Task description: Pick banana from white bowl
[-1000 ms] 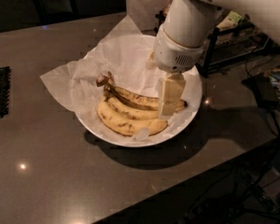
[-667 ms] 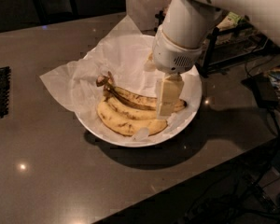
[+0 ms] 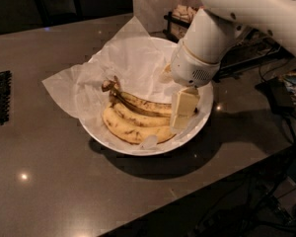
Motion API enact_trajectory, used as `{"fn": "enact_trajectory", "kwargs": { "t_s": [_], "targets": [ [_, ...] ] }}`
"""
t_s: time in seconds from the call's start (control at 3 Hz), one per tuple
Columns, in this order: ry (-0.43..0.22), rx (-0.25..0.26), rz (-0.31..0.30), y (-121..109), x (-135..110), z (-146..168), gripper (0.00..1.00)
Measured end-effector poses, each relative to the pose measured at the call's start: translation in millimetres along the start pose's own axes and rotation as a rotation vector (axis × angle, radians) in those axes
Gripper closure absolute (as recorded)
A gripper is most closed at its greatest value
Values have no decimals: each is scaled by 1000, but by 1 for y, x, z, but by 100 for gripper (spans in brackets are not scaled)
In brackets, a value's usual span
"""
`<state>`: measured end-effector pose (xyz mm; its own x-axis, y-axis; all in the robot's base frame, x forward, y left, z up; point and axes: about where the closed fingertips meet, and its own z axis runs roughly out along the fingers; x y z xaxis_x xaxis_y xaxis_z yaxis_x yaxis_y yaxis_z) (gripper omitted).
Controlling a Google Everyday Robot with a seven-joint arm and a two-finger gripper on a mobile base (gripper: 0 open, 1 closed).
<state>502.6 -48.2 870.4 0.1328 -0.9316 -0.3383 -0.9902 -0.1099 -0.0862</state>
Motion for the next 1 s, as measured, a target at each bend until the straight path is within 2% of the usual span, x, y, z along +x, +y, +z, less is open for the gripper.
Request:
{"fn": "enact_trajectory", "kwargs": {
  "t_s": [0.33, 1.0],
  "targets": [
    [-24, -6, 21, 0, 8, 5, 29],
    [-26, -5, 18, 0, 8, 5, 73]
  ]
}}
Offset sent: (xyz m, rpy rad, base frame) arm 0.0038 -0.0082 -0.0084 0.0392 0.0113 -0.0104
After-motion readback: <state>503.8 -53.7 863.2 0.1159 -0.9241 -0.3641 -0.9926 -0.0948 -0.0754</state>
